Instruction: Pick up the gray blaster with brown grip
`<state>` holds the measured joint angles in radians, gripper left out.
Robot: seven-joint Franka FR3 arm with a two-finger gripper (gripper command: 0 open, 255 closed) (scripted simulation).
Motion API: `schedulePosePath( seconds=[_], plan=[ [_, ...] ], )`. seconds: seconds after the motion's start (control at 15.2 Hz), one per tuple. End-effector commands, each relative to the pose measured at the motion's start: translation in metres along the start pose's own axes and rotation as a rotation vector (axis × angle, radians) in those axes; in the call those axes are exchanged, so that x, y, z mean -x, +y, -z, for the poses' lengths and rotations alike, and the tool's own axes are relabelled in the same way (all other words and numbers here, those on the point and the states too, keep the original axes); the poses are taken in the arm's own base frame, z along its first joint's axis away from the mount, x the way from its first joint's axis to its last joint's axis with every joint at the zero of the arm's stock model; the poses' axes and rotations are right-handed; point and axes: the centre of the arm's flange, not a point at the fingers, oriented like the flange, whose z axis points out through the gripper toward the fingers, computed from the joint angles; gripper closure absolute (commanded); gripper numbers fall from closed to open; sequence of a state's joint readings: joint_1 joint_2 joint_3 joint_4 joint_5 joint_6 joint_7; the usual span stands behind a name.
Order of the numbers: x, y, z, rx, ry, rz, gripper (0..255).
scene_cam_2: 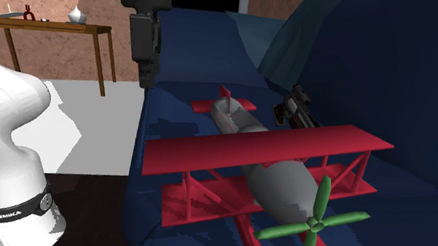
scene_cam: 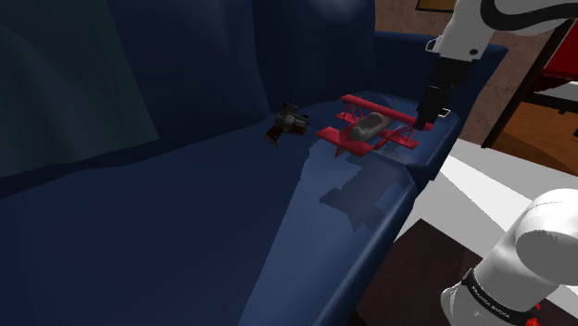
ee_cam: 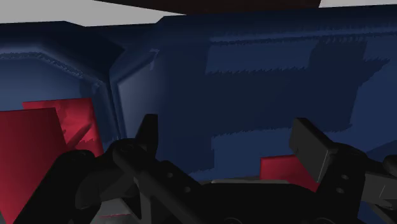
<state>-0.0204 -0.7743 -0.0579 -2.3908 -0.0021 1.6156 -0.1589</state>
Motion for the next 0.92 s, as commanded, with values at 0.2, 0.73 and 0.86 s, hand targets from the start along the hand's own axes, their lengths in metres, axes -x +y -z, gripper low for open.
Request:
schedulePosePath(
  seconds=[0.2, 0.73, 0.86],
  plan=[
    [-0.015, -0.037, -0.005, 0.013, 0.012, -0.132, 0],
    [-0.079, -0.124, -0.02, 0.049, 0.044, -0.483, 0],
    [-0.1, -0.141, -0.024, 0.058, 0.052, -0.57, 0]
  ],
)
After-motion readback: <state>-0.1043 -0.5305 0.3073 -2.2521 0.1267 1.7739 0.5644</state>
